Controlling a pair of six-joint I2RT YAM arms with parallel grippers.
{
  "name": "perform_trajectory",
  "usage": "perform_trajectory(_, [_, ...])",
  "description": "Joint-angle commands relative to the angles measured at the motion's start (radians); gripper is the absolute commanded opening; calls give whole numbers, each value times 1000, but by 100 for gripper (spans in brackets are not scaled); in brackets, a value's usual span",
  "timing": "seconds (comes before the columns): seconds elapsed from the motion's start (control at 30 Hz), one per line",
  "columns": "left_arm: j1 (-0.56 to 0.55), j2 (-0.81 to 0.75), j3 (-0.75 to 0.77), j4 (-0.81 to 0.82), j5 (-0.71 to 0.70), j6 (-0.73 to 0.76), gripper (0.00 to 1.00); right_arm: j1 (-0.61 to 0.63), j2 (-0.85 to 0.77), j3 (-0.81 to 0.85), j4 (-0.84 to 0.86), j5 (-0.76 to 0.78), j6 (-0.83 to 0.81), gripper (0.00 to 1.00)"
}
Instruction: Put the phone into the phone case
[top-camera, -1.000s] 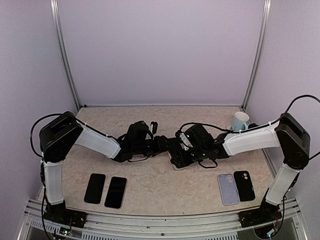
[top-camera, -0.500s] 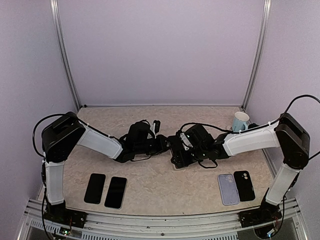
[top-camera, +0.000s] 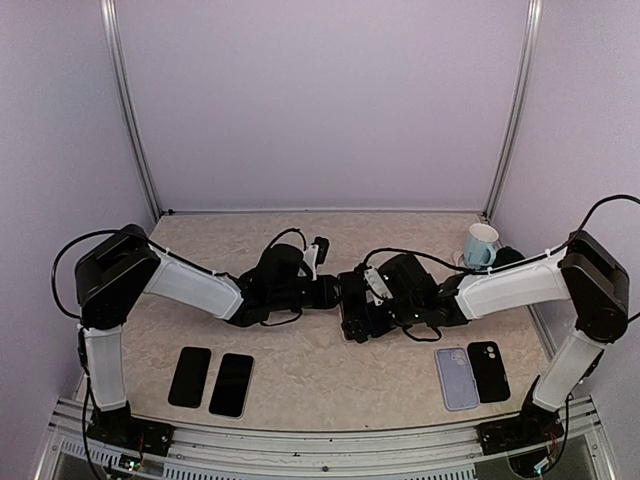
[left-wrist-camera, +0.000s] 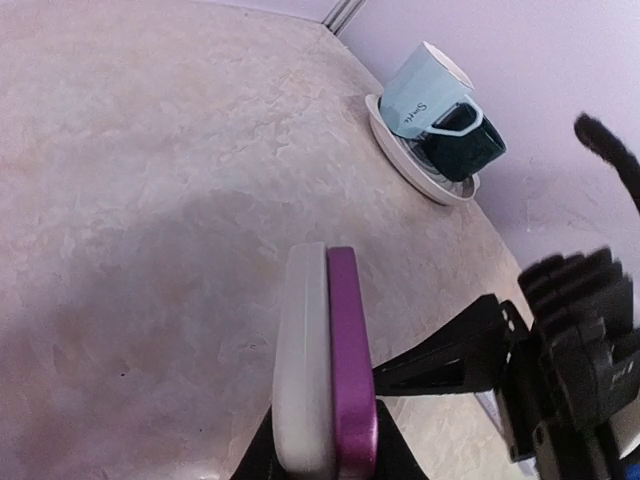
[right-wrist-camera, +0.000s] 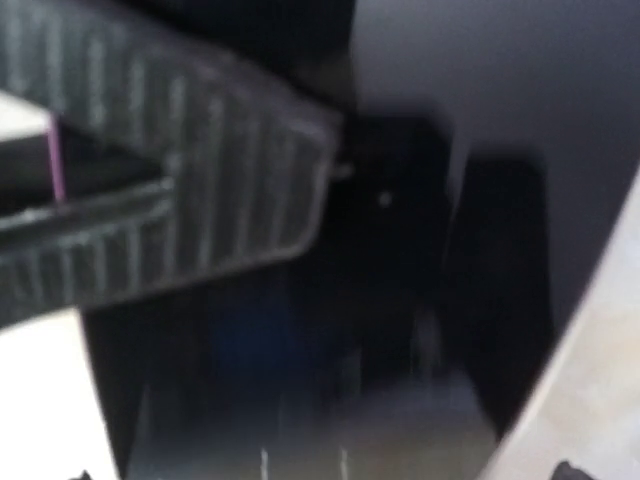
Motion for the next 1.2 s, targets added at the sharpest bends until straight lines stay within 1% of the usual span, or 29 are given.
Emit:
perform_trajectory(0.0, [-35, -80, -93, -100, -210, 393, 0, -31, -142, -78, 84, -111, -102, 99])
perform_trajectory(0.1, [-44, -136, -168, -19, -215, 482, 0, -51, -240, -144, 126, -168, -173, 99])
perform_trajectory(0.2, [-47, -186, -228, 42, -173, 546, 0, -78, -344, -216, 195, -252, -235, 99])
perform_trajectory(0.33, [-74, -229, -270, 75, -110, 630, 0, -101, -479, -321, 340, -327, -319, 99])
perform_trajectory(0.4, [-102, -252, -298, 106, -116, 699, 0, -101, -536, -400, 450, -363, -370, 99])
perform_trajectory(0.47, [-137, -274, -322, 133, -128, 740, 0, -101, -581, -455, 547, -401, -380, 99])
perform_trajectory(0.53, [-158, -297, -350, 158, -124, 772, 0, -101, -605, -467, 571, -432, -394, 99])
perform_trajectory(0.6, [-172, -313, -376, 183, -100, 794, 0, -101, -599, -450, 536, -483, -448, 99])
perform_trajectory(0.77, [-203, -351, -446, 262, -7, 821, 0, -101, -545, -371, 421, -590, -514, 99])
perform_trajectory(0.87, [-210, -368, -491, 336, 0, 823, 0, -101, -518, -375, 458, -640, -525, 94])
perform_trajectory(1.0, [-209, -386, -536, 420, 7, 823, 0, -97, -435, -338, 473, -690, -510, 85])
perform_trajectory(1.17, [-210, -393, -555, 472, 26, 803, 0, -78, -354, -310, 526, -682, -528, 82])
